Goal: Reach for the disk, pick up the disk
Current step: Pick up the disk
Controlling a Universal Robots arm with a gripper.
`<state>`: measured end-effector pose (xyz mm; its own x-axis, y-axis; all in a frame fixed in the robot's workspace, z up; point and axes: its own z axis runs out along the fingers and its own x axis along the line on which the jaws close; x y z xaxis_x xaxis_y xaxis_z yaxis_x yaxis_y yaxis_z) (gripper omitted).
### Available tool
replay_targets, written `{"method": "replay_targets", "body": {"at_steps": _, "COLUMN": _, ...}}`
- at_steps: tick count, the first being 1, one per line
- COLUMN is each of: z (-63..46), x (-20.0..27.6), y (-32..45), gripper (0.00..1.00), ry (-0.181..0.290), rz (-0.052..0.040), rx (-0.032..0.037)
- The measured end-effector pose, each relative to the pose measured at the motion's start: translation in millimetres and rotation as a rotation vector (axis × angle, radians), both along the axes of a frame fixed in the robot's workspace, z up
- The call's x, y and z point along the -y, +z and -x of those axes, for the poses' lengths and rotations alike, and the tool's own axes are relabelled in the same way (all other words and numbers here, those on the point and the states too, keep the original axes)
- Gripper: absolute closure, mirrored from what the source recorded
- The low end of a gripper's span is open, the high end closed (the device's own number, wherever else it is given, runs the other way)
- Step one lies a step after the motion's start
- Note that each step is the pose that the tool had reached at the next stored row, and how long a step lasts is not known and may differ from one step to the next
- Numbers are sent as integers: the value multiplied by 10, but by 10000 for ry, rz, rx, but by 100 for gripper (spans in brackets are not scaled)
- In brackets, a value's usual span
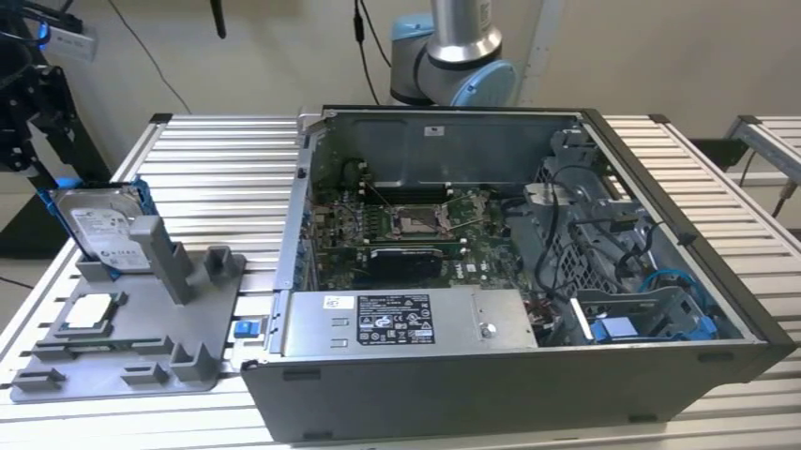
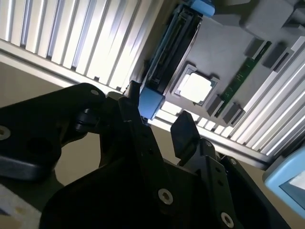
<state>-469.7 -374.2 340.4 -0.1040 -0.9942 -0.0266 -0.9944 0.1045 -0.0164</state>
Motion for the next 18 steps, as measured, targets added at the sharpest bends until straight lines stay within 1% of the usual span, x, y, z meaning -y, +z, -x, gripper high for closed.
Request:
{"method": "replay_targets", "body": {"at_steps": 3, "z": 1, "x": 0, "y": -55, "gripper": 0, "ry": 25, "rz": 1, "rx": 1}}
{"method": "replay_targets", "body": {"at_steps": 5, "z": 1, "x": -1, "y": -84, "gripper": 0, "ry": 72, "rz": 0, "rx": -22}}
{"method": "replay_targets", "body": {"at_steps": 9, "z": 1, "x": -1, "y": -133, "gripper": 0, "ry": 462, "rz": 1, "rx": -32}}
{"method": "replay_targets", "body": {"at_steps": 12, "z": 1, "x": 0, "y": -186, "gripper": 0, "ry": 714, "rz": 1, "rx": -31}}
{"method": "replay_targets", "body": {"at_steps": 18, "z": 1, "x": 0, "y": -294, "gripper": 0, "ry": 846, "rz": 1, "rx": -32}}
